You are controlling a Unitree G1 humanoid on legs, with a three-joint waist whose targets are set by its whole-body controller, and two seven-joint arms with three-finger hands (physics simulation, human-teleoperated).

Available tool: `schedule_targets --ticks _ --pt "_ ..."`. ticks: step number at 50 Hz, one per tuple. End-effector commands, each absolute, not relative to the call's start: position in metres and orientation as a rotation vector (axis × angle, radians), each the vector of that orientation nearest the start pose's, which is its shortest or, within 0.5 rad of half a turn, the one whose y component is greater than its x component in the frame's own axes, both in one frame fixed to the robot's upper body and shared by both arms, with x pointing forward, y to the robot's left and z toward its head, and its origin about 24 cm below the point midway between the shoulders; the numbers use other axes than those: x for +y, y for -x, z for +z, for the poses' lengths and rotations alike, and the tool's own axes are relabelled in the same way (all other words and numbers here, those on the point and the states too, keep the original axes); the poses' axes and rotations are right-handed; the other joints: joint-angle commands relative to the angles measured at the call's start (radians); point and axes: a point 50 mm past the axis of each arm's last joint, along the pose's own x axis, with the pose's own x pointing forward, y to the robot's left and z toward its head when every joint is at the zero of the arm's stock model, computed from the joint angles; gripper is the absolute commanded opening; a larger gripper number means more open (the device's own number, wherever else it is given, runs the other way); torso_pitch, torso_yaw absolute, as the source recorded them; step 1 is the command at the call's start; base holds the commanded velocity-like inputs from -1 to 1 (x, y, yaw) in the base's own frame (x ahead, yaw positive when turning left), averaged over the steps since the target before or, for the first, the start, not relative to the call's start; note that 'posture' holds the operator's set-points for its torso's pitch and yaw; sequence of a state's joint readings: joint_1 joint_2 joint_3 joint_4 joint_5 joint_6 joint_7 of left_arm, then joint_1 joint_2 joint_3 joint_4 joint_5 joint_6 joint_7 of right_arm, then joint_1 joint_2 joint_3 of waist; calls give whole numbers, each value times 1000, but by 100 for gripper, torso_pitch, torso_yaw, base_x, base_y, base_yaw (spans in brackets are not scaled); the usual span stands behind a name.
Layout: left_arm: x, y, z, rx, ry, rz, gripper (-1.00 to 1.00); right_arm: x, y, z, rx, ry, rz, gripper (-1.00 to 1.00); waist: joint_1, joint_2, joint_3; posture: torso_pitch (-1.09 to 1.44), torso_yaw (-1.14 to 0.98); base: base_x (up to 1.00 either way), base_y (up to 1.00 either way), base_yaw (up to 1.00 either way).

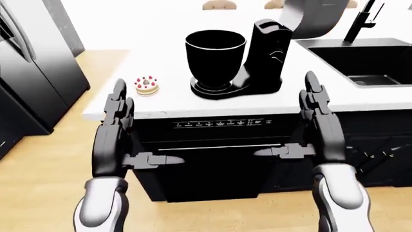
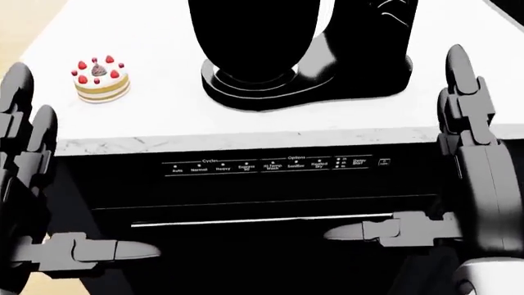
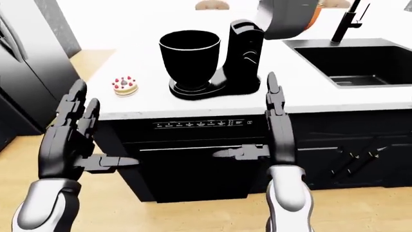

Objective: Place the cake in the stand mixer bowl.

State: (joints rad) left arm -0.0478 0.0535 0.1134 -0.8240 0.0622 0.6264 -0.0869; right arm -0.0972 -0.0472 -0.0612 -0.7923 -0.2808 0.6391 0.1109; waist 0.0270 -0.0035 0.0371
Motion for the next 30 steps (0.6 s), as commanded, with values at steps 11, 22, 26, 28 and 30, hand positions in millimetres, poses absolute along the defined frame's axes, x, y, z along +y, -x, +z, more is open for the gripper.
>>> schedule_targets --ticks 11,22,26,28,30 --pt "171 -212 194 -331 -118 48 100 -183 -217 188 -296 275 -167 100 -29 -20 -9 0 0 26 0 0" --pt "172 -210 203 -346 -119 49 100 -193 -210 188 -302 267 -227 100 -27 58 -17 0 0 18 0 0" --pt "174 -208 208 -361 -122 57 100 -198 -206 188 -301 273 -275 100 -17 13 -1 0 0 0 0 0" --pt "175 -207 212 -367 -123 60 100 -198 -206 188 -300 272 -278 100 -10 -35 -7 0 0 0 0 0" --pt "175 -207 213 -370 -125 64 100 -199 -205 189 -307 275 -283 100 -2 -22 -7 0 0 0 0 0"
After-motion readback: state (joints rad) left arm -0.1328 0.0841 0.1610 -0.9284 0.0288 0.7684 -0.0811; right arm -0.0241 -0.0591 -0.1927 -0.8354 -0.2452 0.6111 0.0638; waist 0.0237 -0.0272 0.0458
